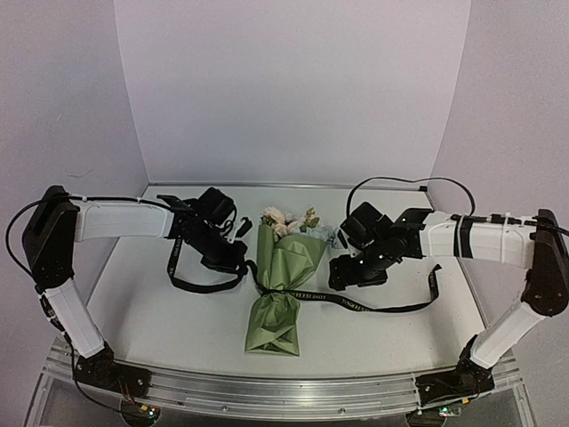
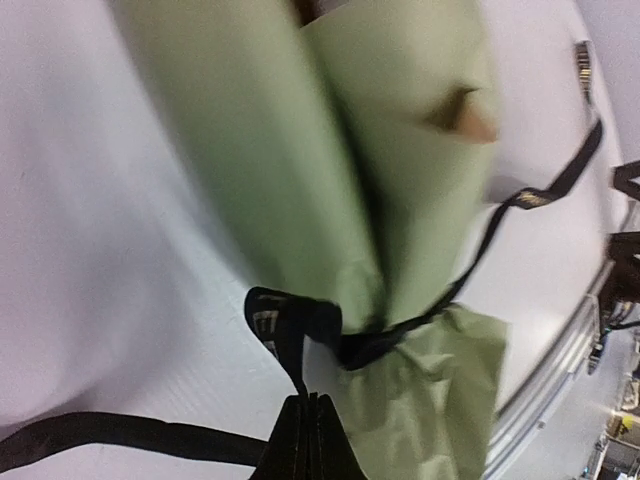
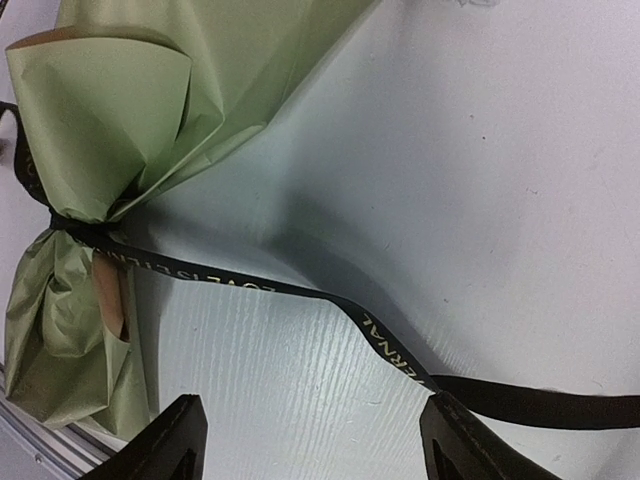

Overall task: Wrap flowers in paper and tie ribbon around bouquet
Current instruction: Pick up the left side of the half-tied ribbon from the folded bouquet, then pick up the right side of the half-tied ribbon from the folded bouquet.

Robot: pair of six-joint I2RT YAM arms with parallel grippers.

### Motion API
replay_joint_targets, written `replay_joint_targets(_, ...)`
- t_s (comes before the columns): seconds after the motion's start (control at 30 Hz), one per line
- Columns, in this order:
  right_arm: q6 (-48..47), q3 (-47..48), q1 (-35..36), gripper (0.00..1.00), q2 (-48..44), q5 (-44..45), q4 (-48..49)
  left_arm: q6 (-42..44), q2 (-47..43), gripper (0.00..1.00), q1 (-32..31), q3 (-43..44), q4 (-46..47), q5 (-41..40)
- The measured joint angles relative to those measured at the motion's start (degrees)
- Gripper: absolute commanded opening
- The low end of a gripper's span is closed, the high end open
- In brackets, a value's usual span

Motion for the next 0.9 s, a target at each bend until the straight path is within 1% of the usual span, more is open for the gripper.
replay_joint_targets(0.17,-0.2,-0.5,-0.52,0.75,-0.17,0.58,0.18,2.87,-0.24,0.0,-1.09,6.79,1.28,7.58)
replay_joint_targets(0.3,-0.28,-3.28,-2.46,0.75,-1.34,0.77,0.83,5.61,3.85,0.0,-2.6,11.8,1.55,13.06)
replay_joint_targets(0.43,0.71,-7.79,-5.08,0.75,-3.61,2.03,0.65,7.88,8.23,0.0,-3.77,13.85,1.22,16.58)
replay_joint_targets(0.53,3.49,-12.24,-7.07,0.76,-6.5,3.44,0.21,9.59,10.58,0.01,-4.27,14.71,0.24,18.28)
replay_joint_targets(0.7,9.05,-15.57,-8.17,0.77,-9.44,7.42,-2.06,12.68,13.33,0.01,-4.99,18.43,-2.47,20.78)
replay_joint_targets(0.9,16.21,-20.15,-11.67,0.84,-14.27,11.53,-4.91,15.03,14.99,0.0,-5.95,20.76,-2.92,22.08)
